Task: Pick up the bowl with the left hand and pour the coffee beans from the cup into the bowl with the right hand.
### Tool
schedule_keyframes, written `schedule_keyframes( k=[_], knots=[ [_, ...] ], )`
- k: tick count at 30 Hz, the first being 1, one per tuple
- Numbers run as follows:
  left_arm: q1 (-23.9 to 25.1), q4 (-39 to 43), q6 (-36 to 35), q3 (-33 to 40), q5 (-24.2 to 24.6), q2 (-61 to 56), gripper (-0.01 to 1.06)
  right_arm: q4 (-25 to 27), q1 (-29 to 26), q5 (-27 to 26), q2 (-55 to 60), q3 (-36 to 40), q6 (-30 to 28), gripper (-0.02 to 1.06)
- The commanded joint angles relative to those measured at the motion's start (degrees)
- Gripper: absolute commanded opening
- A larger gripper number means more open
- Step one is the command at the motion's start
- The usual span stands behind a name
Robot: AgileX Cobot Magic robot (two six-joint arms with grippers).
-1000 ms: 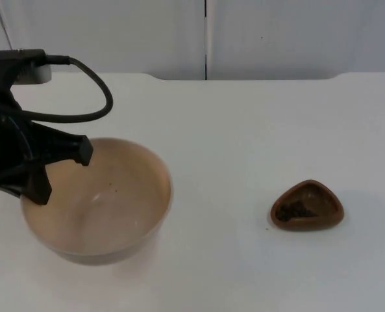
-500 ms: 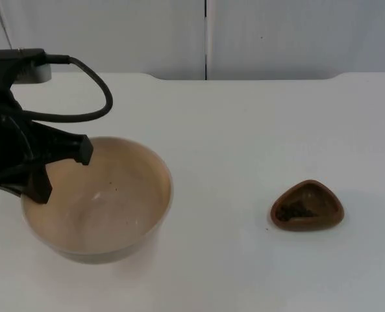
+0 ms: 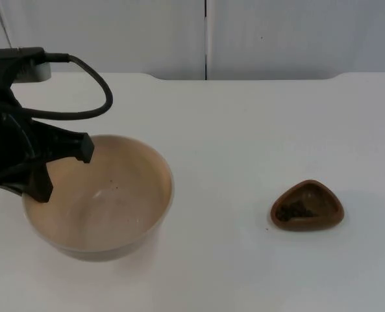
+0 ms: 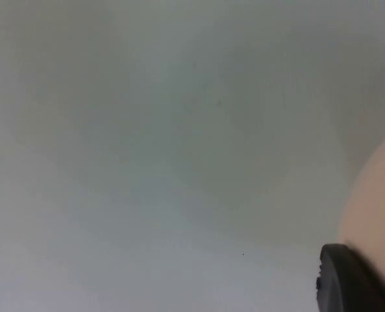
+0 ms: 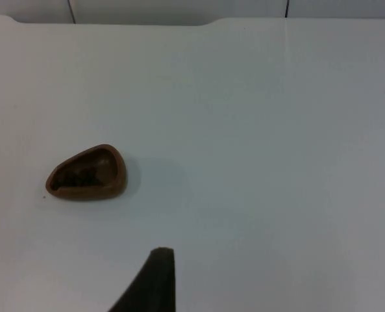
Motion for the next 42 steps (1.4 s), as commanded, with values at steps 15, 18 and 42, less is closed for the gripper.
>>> schedule_keyframes(
  k=[15, 18, 42],
  knots=[
    [0.16, -0.42, -6.25, -0.22, 0.23, -0.39, 0.00, 0.00, -0.42, -0.42, -0.16, -0.01, -0.52, 1.05],
    [0.16, -0.42, -6.25, -0.22, 0.23, -0.39, 0.00, 0.00, -0.42, -0.42, -0.16, -0.01, -0.52, 1.05],
    [0.16, -0.64, -6.26, -0.22, -0.02, -0.39, 0.00, 0.60, -0.42, -7.26, 0.89, -4.58, -0.51, 1.05]
  ],
)
